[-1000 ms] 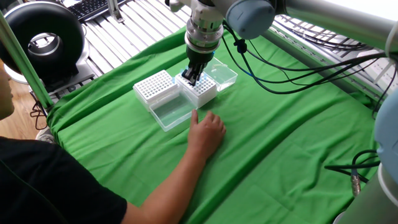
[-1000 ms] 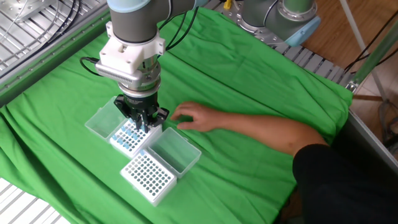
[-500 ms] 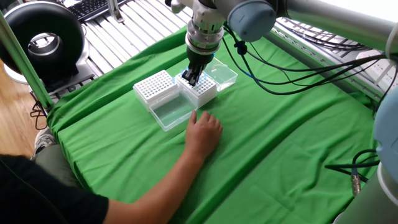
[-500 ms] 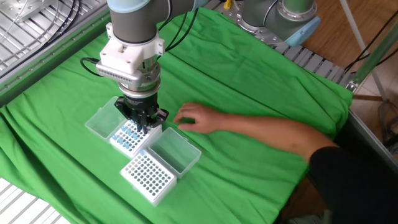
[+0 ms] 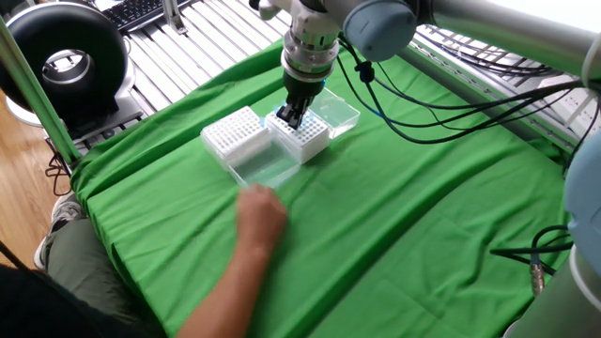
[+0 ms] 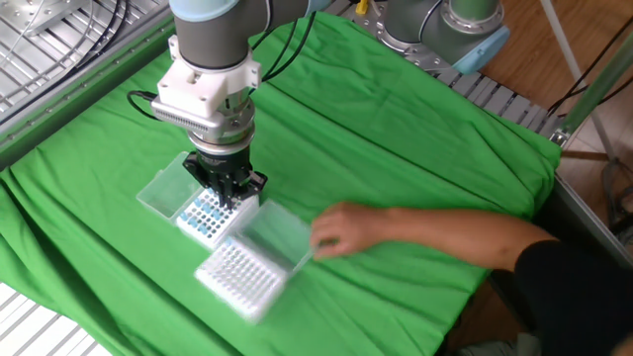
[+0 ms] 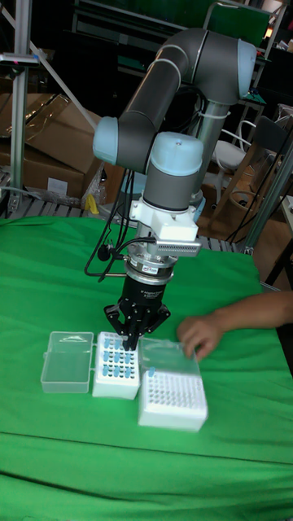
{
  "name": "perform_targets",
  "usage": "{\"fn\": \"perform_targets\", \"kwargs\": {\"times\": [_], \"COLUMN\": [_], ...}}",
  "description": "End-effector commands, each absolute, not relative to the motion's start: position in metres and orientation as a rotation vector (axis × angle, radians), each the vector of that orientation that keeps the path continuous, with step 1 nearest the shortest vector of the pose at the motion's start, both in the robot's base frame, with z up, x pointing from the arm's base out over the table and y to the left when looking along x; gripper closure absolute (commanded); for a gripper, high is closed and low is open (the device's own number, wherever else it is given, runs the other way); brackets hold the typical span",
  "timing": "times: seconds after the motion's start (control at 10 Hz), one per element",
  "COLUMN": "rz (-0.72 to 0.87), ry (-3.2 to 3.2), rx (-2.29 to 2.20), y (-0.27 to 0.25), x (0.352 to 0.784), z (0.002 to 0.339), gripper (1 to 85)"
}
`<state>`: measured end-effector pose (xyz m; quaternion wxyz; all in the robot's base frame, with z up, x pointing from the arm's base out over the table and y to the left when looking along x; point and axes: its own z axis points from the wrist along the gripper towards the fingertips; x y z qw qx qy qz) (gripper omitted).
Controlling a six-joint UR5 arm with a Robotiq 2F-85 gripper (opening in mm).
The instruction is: Insert a medium pipette tip into the holder for medium pipette tips
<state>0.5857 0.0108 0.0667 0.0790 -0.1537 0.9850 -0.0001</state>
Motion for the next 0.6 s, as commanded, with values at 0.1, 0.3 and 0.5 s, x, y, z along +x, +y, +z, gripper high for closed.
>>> {"fn": "perform_targets", "kwargs": {"times": [0.1, 0.3, 0.5], "rz": [-0.014, -0.017, -0.014], "ry": [2.983, 2.987, 2.989], "rx": [-0.451, -0.450, -0.445], "y": [0.007, 0.007, 0.008], "x": [0.580, 0.581, 0.582], "z": [0.081, 0.095, 0.112], "gripper": [84.7, 84.7, 84.7]}}
